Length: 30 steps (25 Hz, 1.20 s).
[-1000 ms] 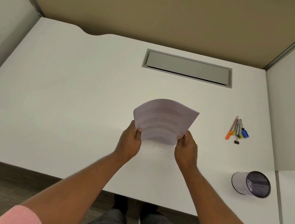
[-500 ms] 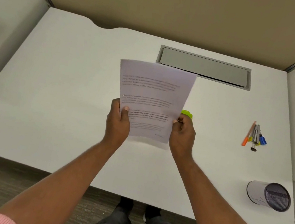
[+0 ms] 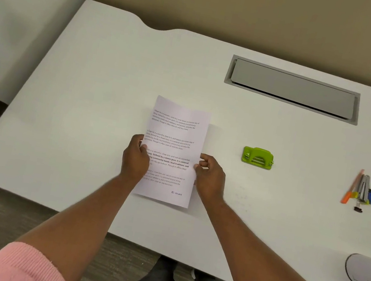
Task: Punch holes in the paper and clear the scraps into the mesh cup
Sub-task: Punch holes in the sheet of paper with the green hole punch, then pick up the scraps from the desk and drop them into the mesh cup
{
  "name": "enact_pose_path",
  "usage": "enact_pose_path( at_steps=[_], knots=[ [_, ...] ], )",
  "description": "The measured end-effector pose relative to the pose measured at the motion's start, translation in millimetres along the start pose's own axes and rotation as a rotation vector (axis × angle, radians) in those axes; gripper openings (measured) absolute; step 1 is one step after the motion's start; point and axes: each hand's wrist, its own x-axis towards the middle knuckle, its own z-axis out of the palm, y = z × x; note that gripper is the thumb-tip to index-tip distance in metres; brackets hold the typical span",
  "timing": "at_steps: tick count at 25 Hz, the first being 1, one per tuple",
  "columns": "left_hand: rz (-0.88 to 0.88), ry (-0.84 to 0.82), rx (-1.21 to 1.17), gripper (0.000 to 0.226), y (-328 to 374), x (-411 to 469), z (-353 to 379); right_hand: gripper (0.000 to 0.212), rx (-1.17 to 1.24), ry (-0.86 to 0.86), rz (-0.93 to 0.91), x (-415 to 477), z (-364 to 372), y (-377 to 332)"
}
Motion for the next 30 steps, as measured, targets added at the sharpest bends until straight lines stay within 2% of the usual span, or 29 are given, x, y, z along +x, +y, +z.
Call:
enact_pose_path(
  at_steps=[9, 12, 16, 19, 22, 24, 27, 30],
  knots=[
    [-0.061, -0.031, 0.118, 0.036, -31.2, 46.8, -4.2, 0.023, -0.144, -0.045, -0.039, 26.5, 43.3, 7.3],
    [-0.038, -0.018, 0.155, 0.040, -35.1, 48.1, -10.2, 0.026, -0.220, -0.057, -0.074, 25.9, 44.9, 11.0],
    [0.019, 0.042, 0.255, 0.046, -28.0, 37.4, -10.1, 0.034, -0.186, 0.009, -0.073, 16.7, 28.1, 25.2],
    [0.167, 0.028, 0.287, 0.044, -14.1, 13.1, 2.8, 0.028, -0.184, 0.094, -0.115, 7.2, 0.5, 42.1],
    [0.369, -0.086, 0.196, 0.041, 1.4, -17.4, 29.3, 0.025, -0.230, 0.221, -0.191, -0.5, -35.5, 58.4],
    [0.480, -0.187, 0.195, 0.040, 13.3, -38.5, 53.7, 0.031, -0.340, 0.280, -0.248, -0.3, -61.4, 68.4],
    [0.631, -0.362, 0.260, 0.045, 33.2, -65.1, 93.7, 0.043, -0.491, 0.242, -0.220, 8.6, -94.3, 77.7],
    [0.710, -0.481, 0.305, 0.049, 54.4, -75.6, 129.7, 0.051, -0.611, 0.111, -0.270, 23.5, -112.1, 81.1]
  ],
)
